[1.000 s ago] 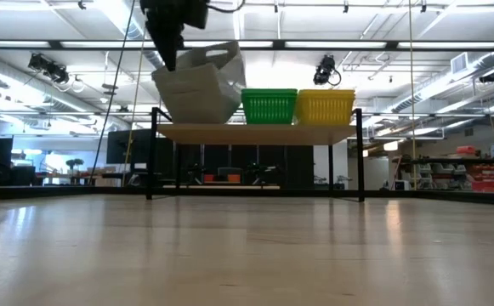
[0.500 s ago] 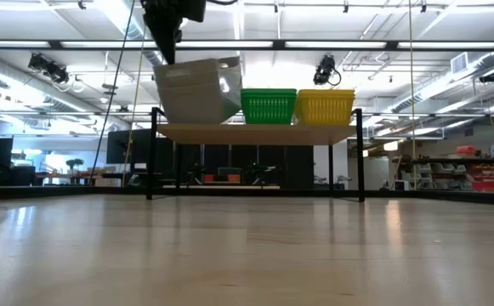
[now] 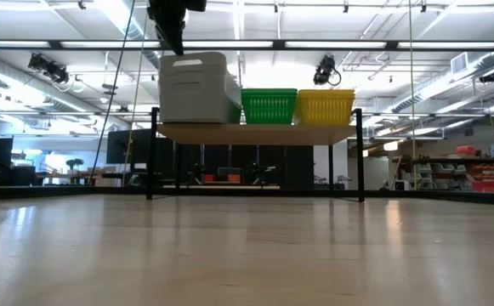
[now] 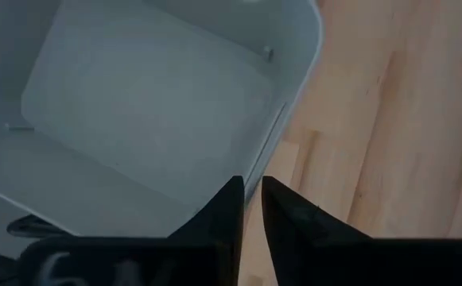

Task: Stack baskets on shelf by color
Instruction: Stack the gray bin on top of the gray bin on the shelf

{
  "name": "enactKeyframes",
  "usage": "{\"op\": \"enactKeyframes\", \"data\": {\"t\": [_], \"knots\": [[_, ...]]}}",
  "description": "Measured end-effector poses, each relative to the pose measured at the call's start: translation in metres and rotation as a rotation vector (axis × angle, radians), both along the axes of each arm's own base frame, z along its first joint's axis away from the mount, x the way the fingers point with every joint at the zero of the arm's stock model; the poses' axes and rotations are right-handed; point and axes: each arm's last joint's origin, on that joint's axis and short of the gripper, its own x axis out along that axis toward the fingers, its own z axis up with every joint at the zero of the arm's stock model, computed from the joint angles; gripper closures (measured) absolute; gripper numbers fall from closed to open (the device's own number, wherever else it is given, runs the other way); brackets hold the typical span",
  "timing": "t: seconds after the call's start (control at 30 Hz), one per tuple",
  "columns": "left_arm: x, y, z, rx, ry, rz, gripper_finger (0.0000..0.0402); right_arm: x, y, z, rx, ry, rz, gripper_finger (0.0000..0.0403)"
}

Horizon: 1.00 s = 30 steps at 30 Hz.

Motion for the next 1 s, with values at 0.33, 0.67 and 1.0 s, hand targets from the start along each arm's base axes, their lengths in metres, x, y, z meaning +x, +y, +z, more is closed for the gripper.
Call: {"op": "enactKeyframes", "data": {"t": [0.33, 0.67, 1.0], "knots": [[0.003, 0.005, 0.002, -0.014, -0.067, 0.095, 0.0349, 0.0, 0.0, 0.0, 0.006, -0.004, -0.018, 0.0234], [0.005, 0.006, 0.003, -0.029, -0.099, 0.159, 0.039, 0.0, 0.0, 0.0, 0.01, -0.004, -0.018, 0.0234], [-0.009, 0.001, 0.022, -0.003, -0.138, 0.026, 0.0347, 0.0, 0.0, 0.0, 0.01, 0.002, -0.017, 0.0234]]}}
